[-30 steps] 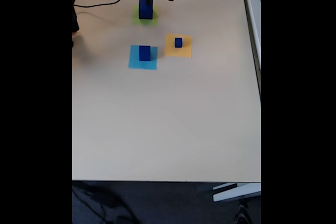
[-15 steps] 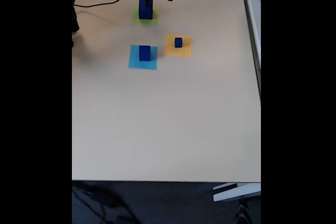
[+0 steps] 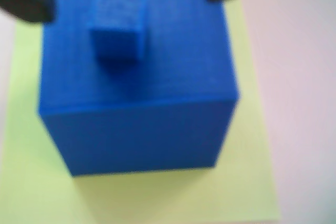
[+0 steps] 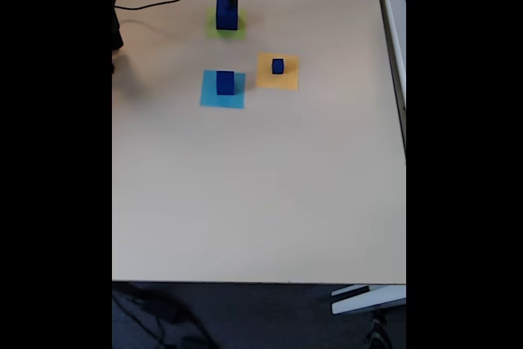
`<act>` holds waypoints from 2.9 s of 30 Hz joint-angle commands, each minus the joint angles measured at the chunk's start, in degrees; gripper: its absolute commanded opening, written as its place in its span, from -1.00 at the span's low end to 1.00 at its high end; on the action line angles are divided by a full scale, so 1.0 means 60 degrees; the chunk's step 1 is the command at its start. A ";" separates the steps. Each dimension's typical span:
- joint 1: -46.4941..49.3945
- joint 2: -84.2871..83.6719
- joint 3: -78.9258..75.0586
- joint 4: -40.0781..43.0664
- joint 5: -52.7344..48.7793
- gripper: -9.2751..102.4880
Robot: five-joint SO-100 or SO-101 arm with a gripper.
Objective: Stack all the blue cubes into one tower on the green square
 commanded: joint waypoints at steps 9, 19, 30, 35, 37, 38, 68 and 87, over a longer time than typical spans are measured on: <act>0.0220 0.4849 0.1875 -0.1304 -0.1802 -0.84; 0.1685 0.9771 0.6929 -0.2432 -0.5713 -0.84; 0.2124 1.2246 0.9448 -0.4277 -1.2832 -0.84; 0.1802 1.3667 1.1411 -0.4980 -1.4795 -0.84; 0.2109 1.4722 1.2773 -0.5376 -1.5439 -0.84; 0.2271 1.5396 1.3579 -0.5713 -1.5850 -0.84; 0.3706 2.1021 2.0625 -0.5449 -2.0508 -0.84; 0.3589 2.1021 2.0610 -0.5449 -2.0625 -0.83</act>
